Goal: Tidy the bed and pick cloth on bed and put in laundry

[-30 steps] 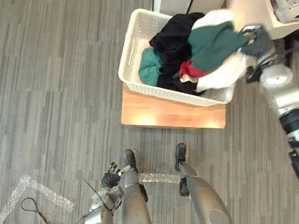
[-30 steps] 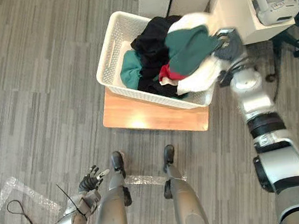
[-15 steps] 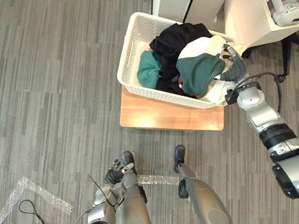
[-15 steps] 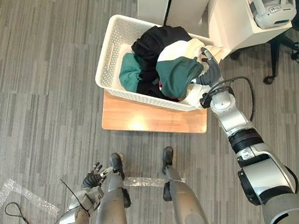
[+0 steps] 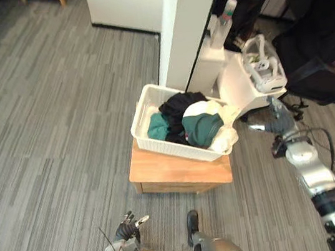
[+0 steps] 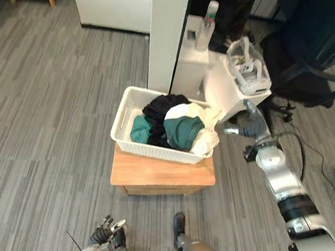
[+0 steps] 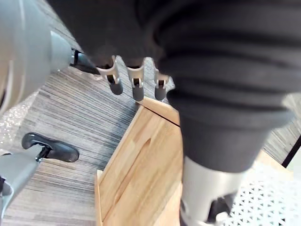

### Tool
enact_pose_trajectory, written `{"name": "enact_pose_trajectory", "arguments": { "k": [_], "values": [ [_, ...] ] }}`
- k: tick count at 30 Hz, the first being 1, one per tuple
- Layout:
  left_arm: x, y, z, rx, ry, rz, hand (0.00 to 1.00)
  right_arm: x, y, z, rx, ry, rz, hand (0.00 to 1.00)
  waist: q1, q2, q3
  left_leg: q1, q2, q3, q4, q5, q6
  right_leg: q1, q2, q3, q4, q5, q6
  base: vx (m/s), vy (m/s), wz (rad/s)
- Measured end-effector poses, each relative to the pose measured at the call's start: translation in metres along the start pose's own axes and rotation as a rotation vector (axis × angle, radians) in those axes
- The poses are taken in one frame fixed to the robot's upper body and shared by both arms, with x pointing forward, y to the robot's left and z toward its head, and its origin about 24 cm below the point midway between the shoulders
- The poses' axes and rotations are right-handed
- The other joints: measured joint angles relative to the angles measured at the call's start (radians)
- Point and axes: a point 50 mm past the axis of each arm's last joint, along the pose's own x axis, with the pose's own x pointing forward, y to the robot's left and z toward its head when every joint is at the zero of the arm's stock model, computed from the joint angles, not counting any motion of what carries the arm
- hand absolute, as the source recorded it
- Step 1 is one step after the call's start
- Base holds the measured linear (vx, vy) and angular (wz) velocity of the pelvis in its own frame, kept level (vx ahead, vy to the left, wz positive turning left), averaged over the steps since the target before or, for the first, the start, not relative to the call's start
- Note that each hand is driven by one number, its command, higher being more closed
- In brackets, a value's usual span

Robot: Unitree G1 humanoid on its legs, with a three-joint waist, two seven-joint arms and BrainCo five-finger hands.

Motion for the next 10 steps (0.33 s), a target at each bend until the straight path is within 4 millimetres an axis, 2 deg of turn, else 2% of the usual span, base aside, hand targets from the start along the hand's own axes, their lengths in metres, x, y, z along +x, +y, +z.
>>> {"name": "enact_pose_trajectory", "arguments": {
  "k": [2,4,5,6,8,9,10],
  "values": [
    [-0.004,0.005,-0.012,-0.013,0.030,0.017,0.00,-0.012,-0.004,-0.021,0.095,0.072,-0.034,0.00,-0.024,0.018,-0.014,0.026,-0.013,0.004,0.000,-0.009,0.009,0.023,-0.011,0.004,-0.001,-0.009,0.002,0.02,0.061,-0.11],
    [-0.009,0.013,-0.028,-0.040,0.080,0.049,0.00,-0.027,0.001,-0.049,0.213,0.159,-0.058,0.00,-0.053,0.037,-0.040,0.052,-0.028,0.016,0.000,-0.021,0.016,0.044,-0.024,0.017,-0.002,-0.010,0.003,0.04,0.079,-0.14],
    [-0.010,0.015,-0.033,-0.057,0.098,0.059,0.00,-0.036,0.005,-0.065,0.252,0.214,-0.072,0.00,-0.056,0.045,-0.044,0.068,-0.032,0.027,0.000,-0.027,0.019,0.053,-0.027,0.027,-0.001,-0.010,0.003,0.03,0.076,-0.26],
    [-0.011,0.016,-0.038,-0.068,0.114,0.067,0.00,-0.047,0.010,-0.084,0.287,0.284,-0.090,0.00,-0.057,0.053,-0.049,0.082,-0.035,0.037,0.000,-0.034,0.020,0.062,-0.031,0.032,-0.002,-0.010,0.002,0.01,0.069,-0.29],
    [-0.014,0.019,-0.049,-0.094,0.156,0.085,0.00,-0.084,0.029,-0.128,0.373,0.476,-0.114,0.00,-0.060,0.069,-0.059,0.109,-0.042,0.053,0.000,-0.046,0.023,0.079,-0.035,0.043,-0.003,-0.013,-0.002,0.02,0.065,-0.24],
    [-0.014,0.019,-0.050,-0.101,0.158,0.089,0.00,-0.093,0.034,-0.138,0.390,0.525,-0.118,0.00,-0.063,0.072,-0.061,0.114,-0.043,0.054,0.000,-0.047,0.023,0.083,-0.035,0.046,-0.003,-0.013,-0.002,0.01,0.038,-0.11],
    [-0.015,0.020,-0.053,-0.107,0.169,0.092,0.00,-0.111,0.044,-0.155,0.414,0.615,-0.109,0.00,-0.073,0.081,-0.066,0.119,-0.042,0.054,0.000,-0.049,0.024,0.088,-0.034,0.047,-0.003,-0.022,-0.017,0.00,0.000,0.00]
  ]
}}
